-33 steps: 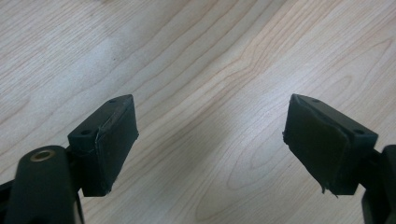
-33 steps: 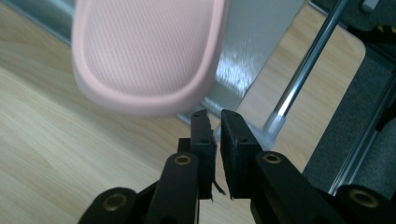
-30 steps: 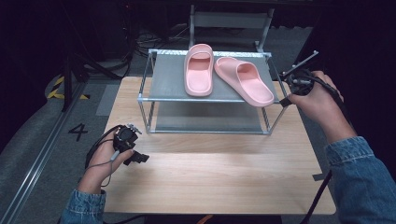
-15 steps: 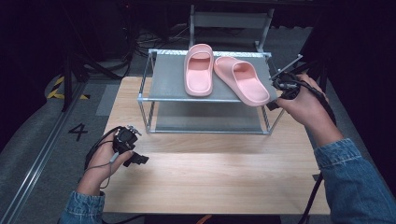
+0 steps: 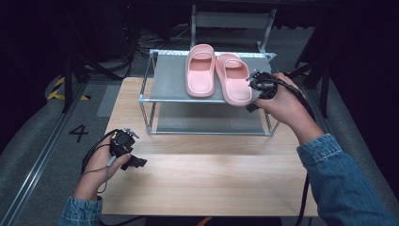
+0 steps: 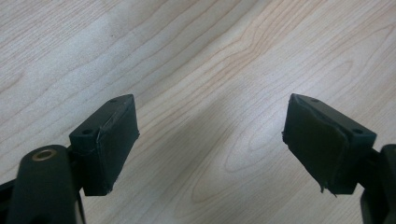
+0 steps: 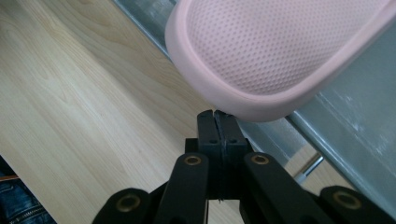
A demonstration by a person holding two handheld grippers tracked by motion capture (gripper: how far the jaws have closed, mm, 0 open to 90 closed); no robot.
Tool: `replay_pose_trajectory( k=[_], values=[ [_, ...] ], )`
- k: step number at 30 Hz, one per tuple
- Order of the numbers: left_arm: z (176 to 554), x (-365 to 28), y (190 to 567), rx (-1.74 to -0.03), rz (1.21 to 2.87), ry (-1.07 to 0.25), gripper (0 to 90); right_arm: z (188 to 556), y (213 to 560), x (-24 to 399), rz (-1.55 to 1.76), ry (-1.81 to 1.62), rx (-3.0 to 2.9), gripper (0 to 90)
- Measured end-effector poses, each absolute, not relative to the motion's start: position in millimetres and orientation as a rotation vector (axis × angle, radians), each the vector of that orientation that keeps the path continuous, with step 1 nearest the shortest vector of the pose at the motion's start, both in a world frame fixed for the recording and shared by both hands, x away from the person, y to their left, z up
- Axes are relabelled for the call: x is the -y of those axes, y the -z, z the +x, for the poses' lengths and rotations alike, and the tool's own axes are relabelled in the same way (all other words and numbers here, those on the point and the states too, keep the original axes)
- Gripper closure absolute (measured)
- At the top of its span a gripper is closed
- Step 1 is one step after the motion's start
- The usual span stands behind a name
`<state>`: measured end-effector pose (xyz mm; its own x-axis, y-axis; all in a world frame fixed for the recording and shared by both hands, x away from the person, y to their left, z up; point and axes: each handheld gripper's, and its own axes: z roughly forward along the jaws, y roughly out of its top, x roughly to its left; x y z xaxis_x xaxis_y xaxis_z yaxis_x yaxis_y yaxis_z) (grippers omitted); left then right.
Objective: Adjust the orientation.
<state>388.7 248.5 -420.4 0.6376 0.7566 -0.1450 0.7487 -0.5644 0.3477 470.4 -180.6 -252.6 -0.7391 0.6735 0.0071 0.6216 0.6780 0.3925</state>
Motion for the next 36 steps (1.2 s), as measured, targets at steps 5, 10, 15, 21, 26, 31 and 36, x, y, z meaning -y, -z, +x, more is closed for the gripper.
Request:
replay_pose_trajectory(
  k=[5,10,15,21,26,31,36],
  values=[
    [388,-248,421,-1.198,2.487,-0.026,18.6,480,254,168,1.062,-0.568,-2.745,90.0],
    [388,-249,421,-1.19,2.486,-0.024,18.7,492,255,161,1.093,-0.568,-2.735,90.0],
    [388,-250,420,-1.188,2.483,-0.031,18.6,502,259,156,1.098,-0.539,-2.729,90.0],
    [388,-250,420,-1.188,2.486,-0.033,18.6,505,261,151,1.102,-0.539,-2.741,90.0],
    [388,-249,420,-1.19,2.483,-0.03,18.6,505,261,147,1.085,-0.551,-2.744,90.0],
    [388,-249,419,-1.19,2.481,-0.029,18.6,505,261,145,1.075,-0.546,-2.743,90.0],
    [389,-252,419,-1.194,2.474,-0.034,18.5,497,256,151,1.08,-0.623,-2.724,81.8]
  ],
)
